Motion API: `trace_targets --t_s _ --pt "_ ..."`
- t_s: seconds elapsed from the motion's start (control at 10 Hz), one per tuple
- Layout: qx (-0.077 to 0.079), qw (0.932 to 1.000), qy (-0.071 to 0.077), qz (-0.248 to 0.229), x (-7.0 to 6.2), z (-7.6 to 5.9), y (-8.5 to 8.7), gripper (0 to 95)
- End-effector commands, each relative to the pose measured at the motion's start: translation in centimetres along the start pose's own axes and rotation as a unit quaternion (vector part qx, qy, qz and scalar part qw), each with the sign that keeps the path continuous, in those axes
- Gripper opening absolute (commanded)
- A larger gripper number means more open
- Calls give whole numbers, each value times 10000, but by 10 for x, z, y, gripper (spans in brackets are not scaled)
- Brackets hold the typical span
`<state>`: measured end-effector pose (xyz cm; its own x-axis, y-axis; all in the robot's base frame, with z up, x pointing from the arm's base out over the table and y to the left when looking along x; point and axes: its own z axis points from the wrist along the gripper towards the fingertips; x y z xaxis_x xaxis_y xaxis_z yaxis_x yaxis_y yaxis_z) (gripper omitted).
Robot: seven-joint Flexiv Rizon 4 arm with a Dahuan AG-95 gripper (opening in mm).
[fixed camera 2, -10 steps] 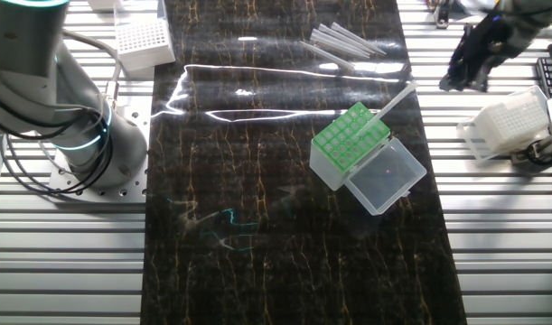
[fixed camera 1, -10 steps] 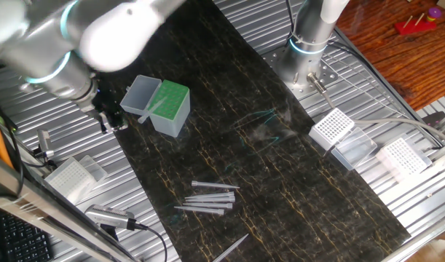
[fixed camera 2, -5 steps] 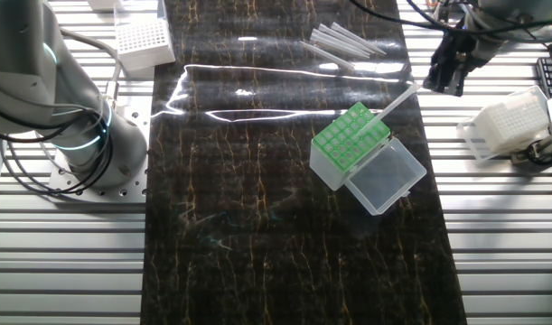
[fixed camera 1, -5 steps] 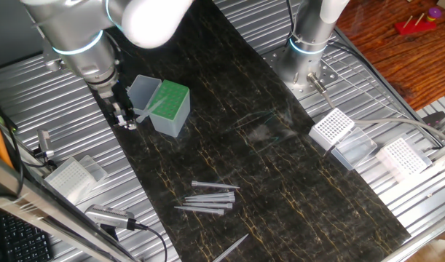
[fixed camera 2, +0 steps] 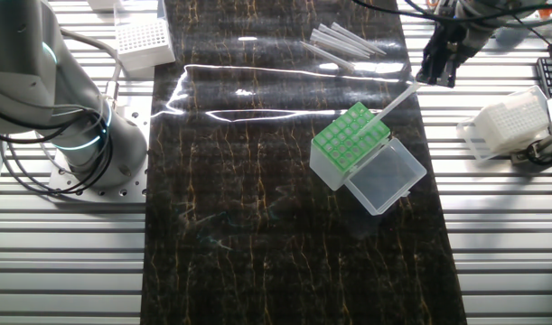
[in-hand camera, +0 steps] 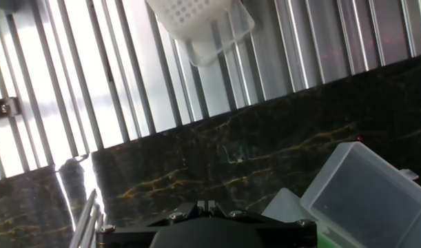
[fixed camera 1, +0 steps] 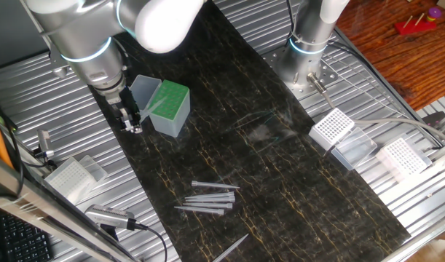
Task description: Insert a large pipette tip into the holder for large pipette tips
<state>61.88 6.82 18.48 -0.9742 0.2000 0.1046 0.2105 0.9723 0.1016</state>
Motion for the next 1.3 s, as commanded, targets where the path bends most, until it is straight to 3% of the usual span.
trace_targets --t_s 0.1,0.9,1.3 --pt "39 10000 -1 -46 2 3 -6 0" --pt "198 9998 -37 -23 3 4 -10 0" --pt "191 9998 -31 15 3 4 -10 0"
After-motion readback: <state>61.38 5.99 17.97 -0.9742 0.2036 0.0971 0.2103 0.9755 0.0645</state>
